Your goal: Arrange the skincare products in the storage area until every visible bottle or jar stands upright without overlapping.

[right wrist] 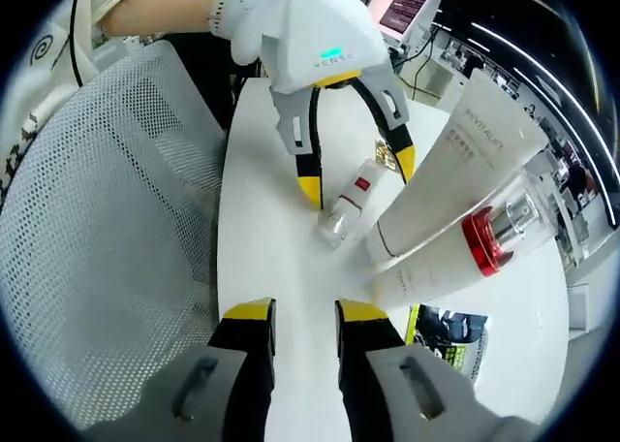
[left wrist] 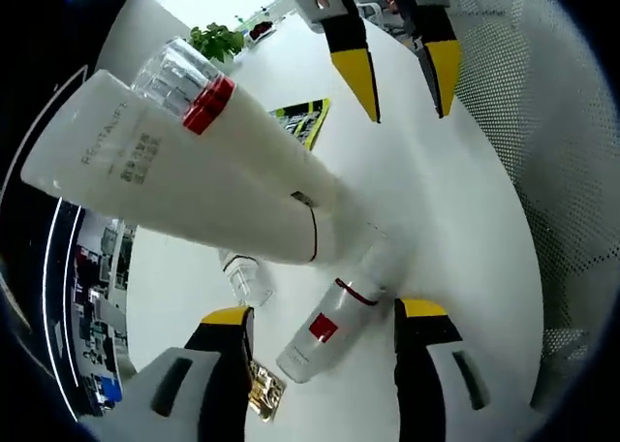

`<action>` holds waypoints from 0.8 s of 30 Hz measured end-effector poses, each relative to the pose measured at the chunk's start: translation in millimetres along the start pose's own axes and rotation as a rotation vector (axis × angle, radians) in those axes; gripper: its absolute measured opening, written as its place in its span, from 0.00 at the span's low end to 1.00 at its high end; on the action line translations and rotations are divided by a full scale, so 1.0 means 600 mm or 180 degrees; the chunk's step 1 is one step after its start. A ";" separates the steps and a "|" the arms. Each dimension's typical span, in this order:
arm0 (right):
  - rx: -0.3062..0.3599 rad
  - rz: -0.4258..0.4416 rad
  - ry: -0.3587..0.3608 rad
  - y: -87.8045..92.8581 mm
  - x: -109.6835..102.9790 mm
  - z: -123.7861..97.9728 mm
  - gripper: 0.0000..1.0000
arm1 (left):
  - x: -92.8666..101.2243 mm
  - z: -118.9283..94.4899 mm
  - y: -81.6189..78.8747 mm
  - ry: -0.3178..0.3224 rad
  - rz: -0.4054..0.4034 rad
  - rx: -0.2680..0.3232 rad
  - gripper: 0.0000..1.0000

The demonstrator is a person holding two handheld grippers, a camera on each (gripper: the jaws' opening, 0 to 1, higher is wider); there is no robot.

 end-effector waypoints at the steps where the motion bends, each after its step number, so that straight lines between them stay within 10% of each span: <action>1: -0.0004 0.0007 0.0001 0.001 0.001 0.000 0.24 | -0.005 0.001 0.005 -0.0015 -0.0003 -0.0027 0.60; 11: 0.0002 0.0056 -0.0014 0.003 0.001 0.000 0.24 | 0.010 0.004 0.026 0.0649 -0.0415 -0.0102 0.52; 24: 0.0148 0.0326 -0.0098 0.005 -0.004 -0.011 0.25 | 0.006 0.024 0.034 0.1038 -0.0482 -0.0145 0.34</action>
Point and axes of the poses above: the point that each gripper's makers call its tool centre point, and the gripper's own axes: z roughly forward along the fingers, x roughly to its right, y roughly out of its underside, the point moved 2 cm from there along -z, roughly backward along the fingers, and after that the axes turned 4 degrees about -x, right-handed, at the moved point
